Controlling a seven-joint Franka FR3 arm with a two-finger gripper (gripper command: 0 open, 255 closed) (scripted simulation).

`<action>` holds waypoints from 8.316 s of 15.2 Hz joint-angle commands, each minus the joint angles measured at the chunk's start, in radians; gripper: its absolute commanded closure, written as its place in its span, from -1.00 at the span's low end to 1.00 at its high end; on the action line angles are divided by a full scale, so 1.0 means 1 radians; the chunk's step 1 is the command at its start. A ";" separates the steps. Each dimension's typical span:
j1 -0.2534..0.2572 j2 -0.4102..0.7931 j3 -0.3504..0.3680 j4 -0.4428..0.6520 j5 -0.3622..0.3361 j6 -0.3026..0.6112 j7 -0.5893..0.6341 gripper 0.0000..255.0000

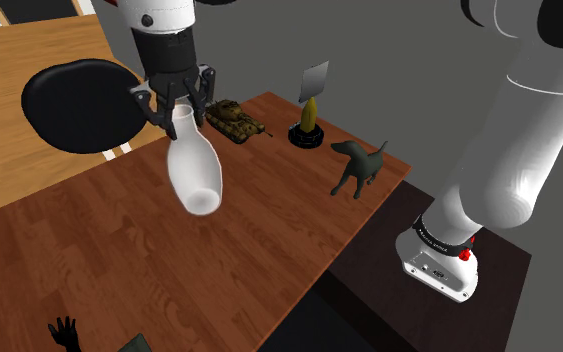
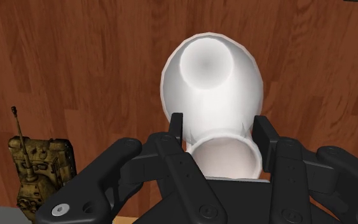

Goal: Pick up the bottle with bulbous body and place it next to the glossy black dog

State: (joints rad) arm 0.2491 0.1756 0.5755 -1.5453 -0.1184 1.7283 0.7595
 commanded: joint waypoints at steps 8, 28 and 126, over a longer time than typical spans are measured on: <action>0.016 0.027 0.004 0.156 -0.014 -0.133 0.002 1.00; 0.000 0.024 0.004 0.394 -0.015 -0.371 -0.046 1.00; -0.445 -0.717 -0.883 -0.932 -0.021 0.256 -1.242 1.00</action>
State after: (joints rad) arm -0.1962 -0.5424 -0.3072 -2.4671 -0.1396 1.9724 -0.4837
